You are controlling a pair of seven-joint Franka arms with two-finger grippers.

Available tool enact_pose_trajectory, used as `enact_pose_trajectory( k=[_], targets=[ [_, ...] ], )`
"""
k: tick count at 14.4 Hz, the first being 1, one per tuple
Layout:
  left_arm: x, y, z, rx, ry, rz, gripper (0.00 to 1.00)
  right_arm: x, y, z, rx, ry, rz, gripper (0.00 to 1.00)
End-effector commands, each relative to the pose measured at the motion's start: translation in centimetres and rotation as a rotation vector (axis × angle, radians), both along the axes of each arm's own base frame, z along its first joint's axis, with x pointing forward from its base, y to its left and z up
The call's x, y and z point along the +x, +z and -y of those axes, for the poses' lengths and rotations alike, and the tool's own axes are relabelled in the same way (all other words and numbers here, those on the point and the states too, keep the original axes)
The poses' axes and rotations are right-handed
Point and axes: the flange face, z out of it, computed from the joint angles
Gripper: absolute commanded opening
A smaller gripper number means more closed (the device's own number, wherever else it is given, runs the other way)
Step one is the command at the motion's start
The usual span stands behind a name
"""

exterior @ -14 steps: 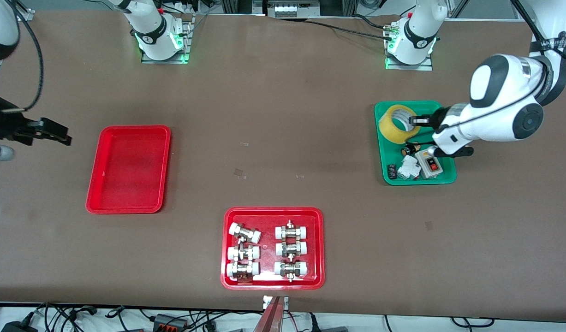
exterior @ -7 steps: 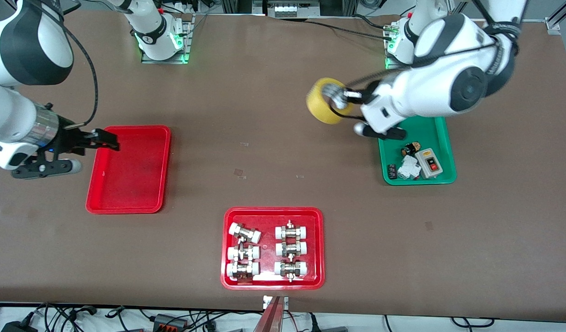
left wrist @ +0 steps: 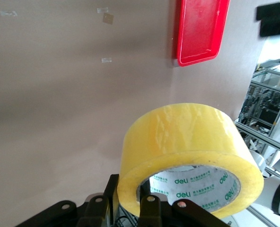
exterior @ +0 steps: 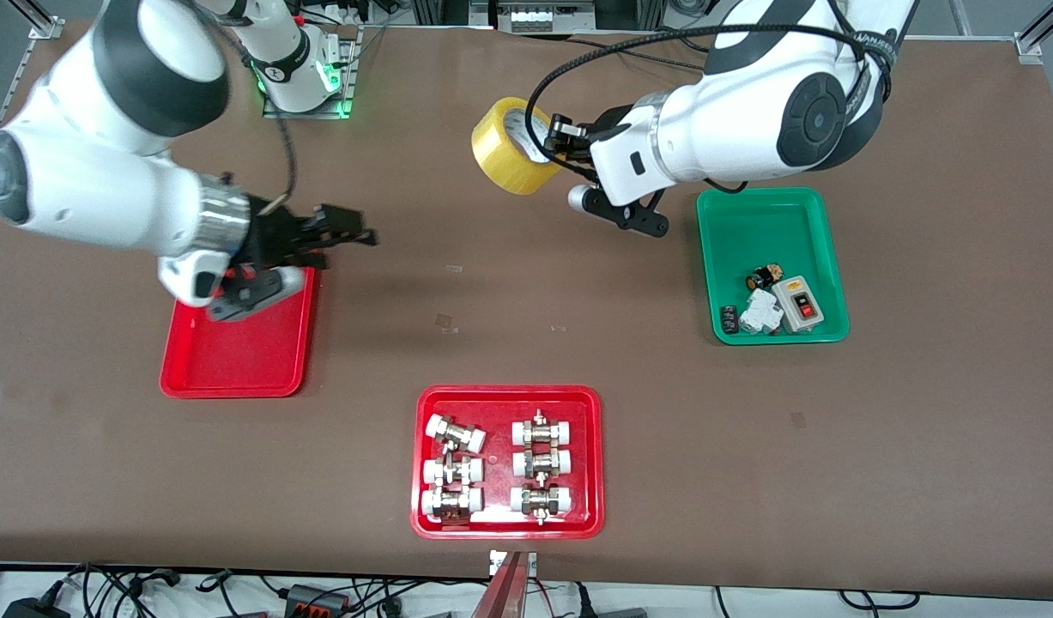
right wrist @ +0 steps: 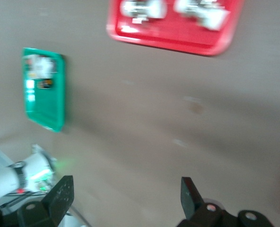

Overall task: Left arm passes tape to right arm into tray
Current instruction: 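Lift the tape with the left gripper while the right gripper approaches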

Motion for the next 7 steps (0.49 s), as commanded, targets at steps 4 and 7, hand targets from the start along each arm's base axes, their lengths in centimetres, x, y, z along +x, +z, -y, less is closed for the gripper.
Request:
enact_pose_trajectory(
  k=[4,7],
  targets=[
    [1.1,0.5,0.3,-0.027,0.027,-0.031,0.01,-3.0,6.9,-8.2,0.177,-0.081,-0.038,1.00],
    [1.3,0.6,0.0,-0.029,0.031,-0.027,0.01,-4.4,7.4,-10.8,0.179,-0.079,-0.055,1.00]
  ],
)
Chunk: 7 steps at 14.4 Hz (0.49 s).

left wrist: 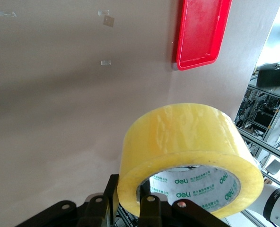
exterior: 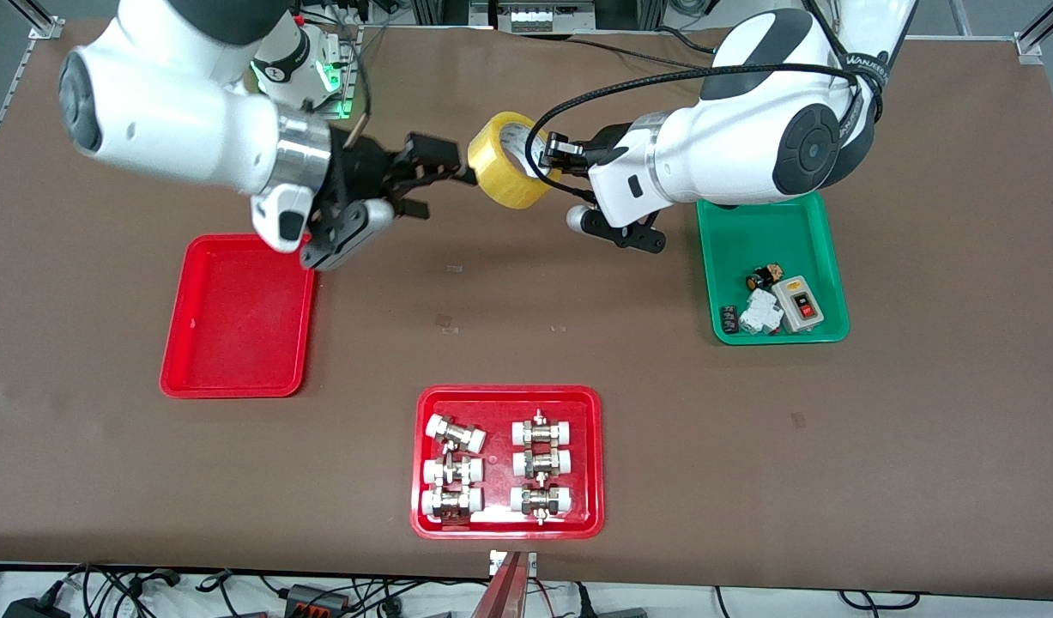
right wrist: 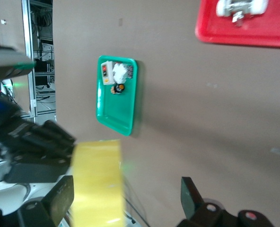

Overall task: Left arm passes tape to right arm into tray
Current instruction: 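Grasp the tape roll with the right gripper beside the left gripper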

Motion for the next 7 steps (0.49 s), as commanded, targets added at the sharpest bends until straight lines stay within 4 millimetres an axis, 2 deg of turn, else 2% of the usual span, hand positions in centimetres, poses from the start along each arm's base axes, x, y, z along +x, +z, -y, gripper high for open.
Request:
enact_pose_trajectory(
  k=[1,7],
  targets=[
    [0.4,1.2,-0.1,-0.030,0.012,-0.011,0.01,-0.6,0.4,-1.4,0.009,-0.052,-0.050,1.00],
    [0.6,1.4,-0.6,-0.032,0.010,-0.005,0.01,-1.4,-0.3,-2.8,0.002,-0.042,-0.080,1.00]
  ],
)
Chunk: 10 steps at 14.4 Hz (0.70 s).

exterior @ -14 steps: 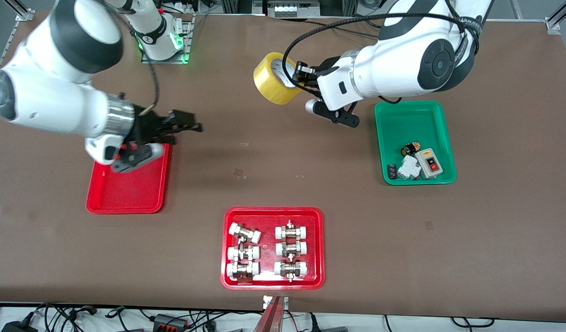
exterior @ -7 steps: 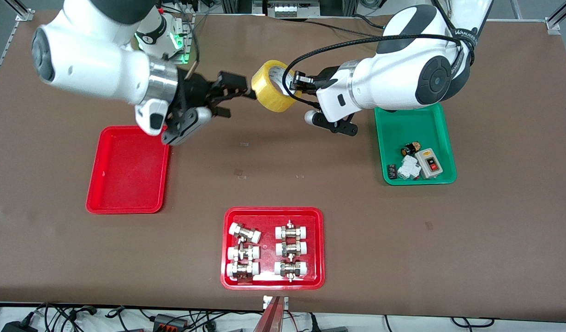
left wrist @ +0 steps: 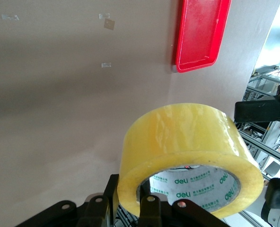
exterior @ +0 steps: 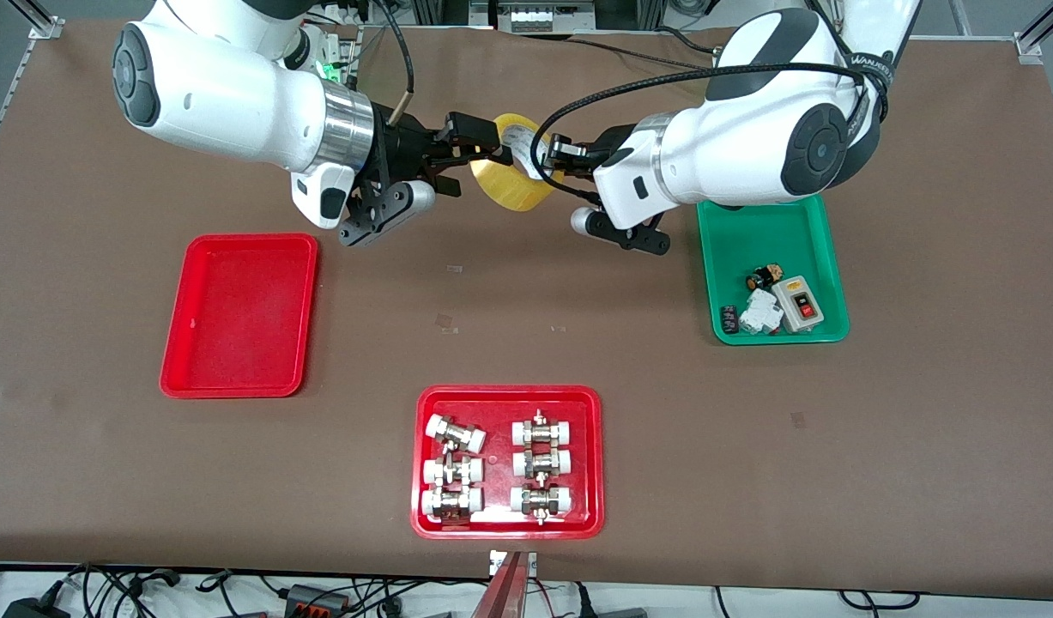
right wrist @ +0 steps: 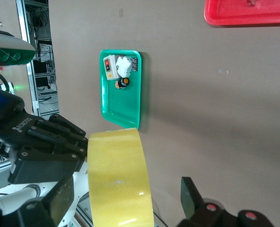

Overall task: Left arm passes tape to right arm into tray
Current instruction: 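Grasp the tape roll with the right gripper beside the left gripper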

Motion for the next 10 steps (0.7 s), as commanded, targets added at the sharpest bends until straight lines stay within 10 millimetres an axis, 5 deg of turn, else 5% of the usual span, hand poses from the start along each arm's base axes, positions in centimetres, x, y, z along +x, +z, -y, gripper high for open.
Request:
enact_pose_trajectory(
  k=[1,10],
  targets=[
    [0.3,1.2,-0.1,-0.031,0.001,-0.007,0.01,-0.5,0.1,-0.7,0.030,-0.011,-0.044,1.00],
    [0.5,1.2,-0.6,-0.029,0.005,-0.009,0.01,-0.7,-0.9,-1.1,0.041,-0.008,-0.076,1.00]
  ],
)
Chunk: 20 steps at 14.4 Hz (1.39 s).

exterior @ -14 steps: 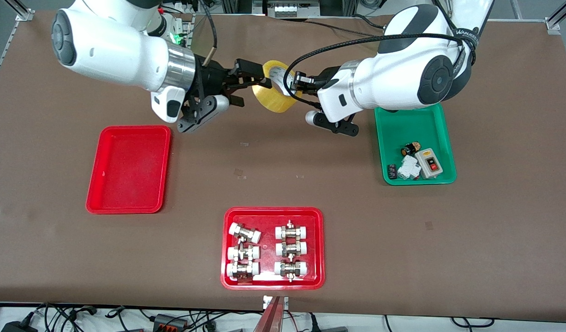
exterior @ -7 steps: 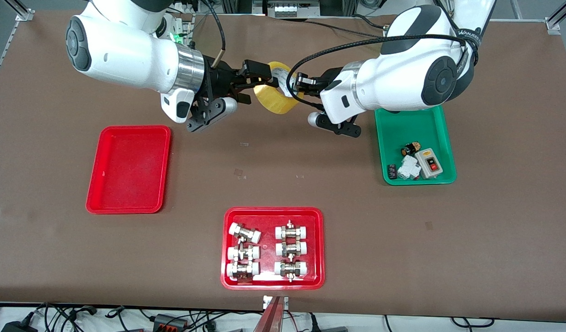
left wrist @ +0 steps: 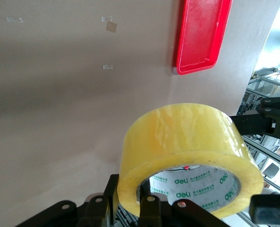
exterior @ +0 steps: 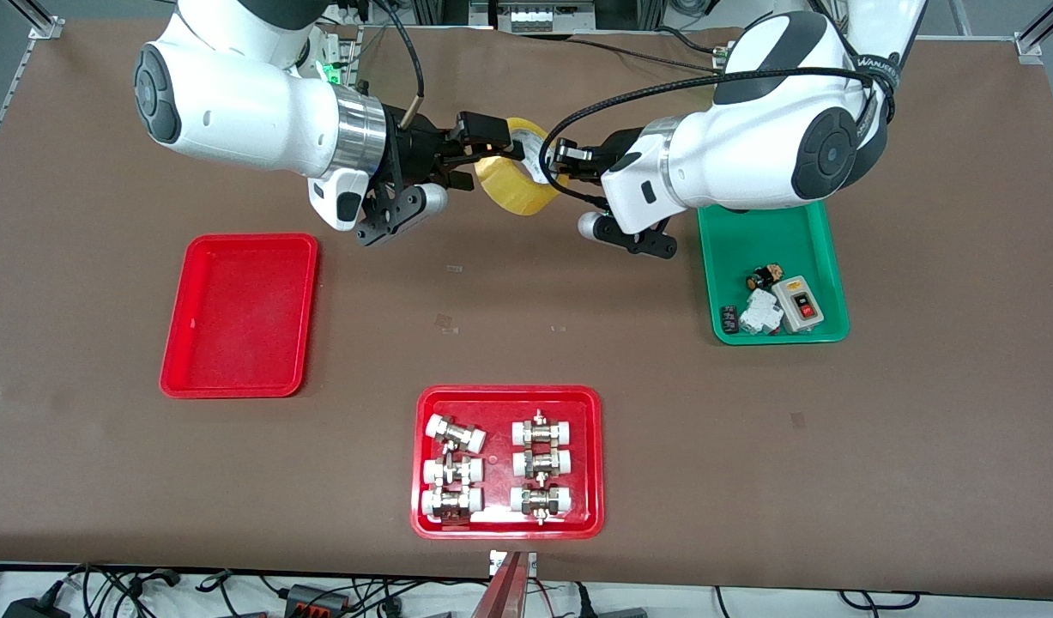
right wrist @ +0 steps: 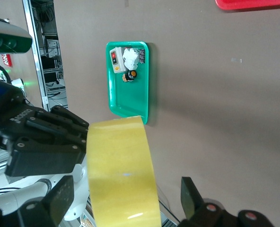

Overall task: Left arm passes tape to right arm into tray
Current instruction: 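Grasp the tape roll with the right gripper beside the left gripper, then carry the tape with the right gripper while the left gripper withdraws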

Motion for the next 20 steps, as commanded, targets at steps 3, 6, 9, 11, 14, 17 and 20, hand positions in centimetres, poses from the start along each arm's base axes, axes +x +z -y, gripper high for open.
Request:
enact_pose_trajectory(
  k=[3,6,9,11,14,17,20],
  targets=[
    [0.2,1.2,-0.1,-0.029,-0.004,-0.006,0.01,-0.3,0.1,-0.2,0.014,-0.003,-0.019,0.98],
    [0.1,1.1,0.0,-0.029,-0.006,-0.009,0.01,-0.2,0.1,-0.1,0.013,-0.009,-0.022,0.49],
    [0.2,1.1,-0.2,-0.028,-0.003,-0.009,0.01,-0.1,0.2,0.0,0.017,-0.006,-0.016,0.35],
    [0.2,1.1,-0.2,-0.029,-0.003,-0.009,0.01,-0.1,0.2,0.1,0.019,-0.005,-0.015,0.32],
    [0.3,1.2,-0.4,-0.028,0.001,-0.009,0.02,-0.1,0.3,0.1,0.023,-0.005,-0.014,0.32],
    [0.5,1.2,-1.2,-0.017,-0.002,-0.018,0.99,0.0,0.3,0.2,0.022,-0.001,-0.010,0.32],
    [1.2,0.9,-4.2,0.027,-0.009,-0.053,1.00,0.3,-0.7,0.1,0.017,0.006,-0.014,0.32]
  ],
)
